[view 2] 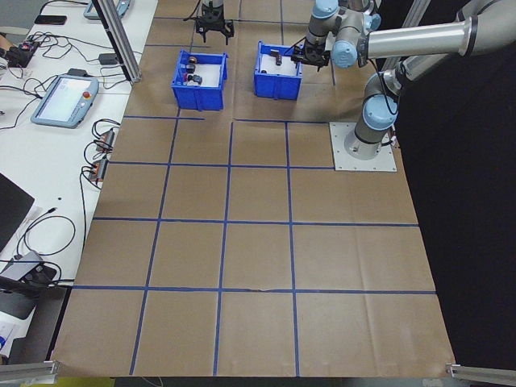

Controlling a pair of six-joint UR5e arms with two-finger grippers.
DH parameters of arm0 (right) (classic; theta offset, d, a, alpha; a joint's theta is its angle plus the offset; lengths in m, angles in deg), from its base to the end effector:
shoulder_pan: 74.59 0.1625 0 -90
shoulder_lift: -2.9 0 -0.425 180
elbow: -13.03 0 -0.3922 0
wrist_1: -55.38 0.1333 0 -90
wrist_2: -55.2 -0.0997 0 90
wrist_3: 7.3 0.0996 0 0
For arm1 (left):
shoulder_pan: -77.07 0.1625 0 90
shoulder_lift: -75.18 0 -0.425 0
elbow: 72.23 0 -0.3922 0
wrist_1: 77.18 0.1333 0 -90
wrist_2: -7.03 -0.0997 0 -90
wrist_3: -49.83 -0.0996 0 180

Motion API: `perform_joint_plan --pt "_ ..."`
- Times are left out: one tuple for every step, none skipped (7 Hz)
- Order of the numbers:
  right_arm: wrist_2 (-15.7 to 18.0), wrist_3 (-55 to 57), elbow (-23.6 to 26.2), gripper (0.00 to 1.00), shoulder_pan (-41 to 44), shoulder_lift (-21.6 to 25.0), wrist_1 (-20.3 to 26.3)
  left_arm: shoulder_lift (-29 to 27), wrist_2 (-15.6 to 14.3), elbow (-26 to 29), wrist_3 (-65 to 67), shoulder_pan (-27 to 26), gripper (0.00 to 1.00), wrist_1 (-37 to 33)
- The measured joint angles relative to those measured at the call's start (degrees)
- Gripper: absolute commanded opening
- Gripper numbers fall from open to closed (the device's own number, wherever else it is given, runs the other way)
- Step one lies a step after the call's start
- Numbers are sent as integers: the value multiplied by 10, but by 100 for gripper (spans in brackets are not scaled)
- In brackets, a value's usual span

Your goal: Place battery box in front

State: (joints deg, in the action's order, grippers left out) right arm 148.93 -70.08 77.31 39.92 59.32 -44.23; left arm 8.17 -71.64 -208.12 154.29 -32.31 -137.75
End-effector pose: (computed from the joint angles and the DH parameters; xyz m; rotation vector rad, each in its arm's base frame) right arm 0.4167 -0.6082 0.3666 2.1178 -2.2226 0.0115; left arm -0.2456 -0.2374 0.3154 1.9775 -2.1797 -0.1785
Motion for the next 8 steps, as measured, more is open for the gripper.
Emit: perform_joint_plan --pt "1 2 -4 100 21 -19 -16 -28 -11 -4 31 -29 98 42" --pt "5 8 -5 100 42 -41 -38 -50 -24 -5 50 -51 98 68" --pt "6 18 -4 100 53 -59 -54 -63 -28 -5 65 -65 98 84" --pt "7 26 1 100 55 -71 -61 -75 -29 -5 77 -72 98 92" --pt "7 29 6 83 51 -76 -63 -88 -29 -4 89 -80 98 98" --pt "8 30 11 54 45 -78 -63 -107 -31 -3 106 -96 95 116" --pt "9 31 13 28 41 -77 -60 -138 -33 4 126 -117 88 147" --pt "10 31 11 12 39 -75 -57 -167 -37 16 143 -135 62 169"
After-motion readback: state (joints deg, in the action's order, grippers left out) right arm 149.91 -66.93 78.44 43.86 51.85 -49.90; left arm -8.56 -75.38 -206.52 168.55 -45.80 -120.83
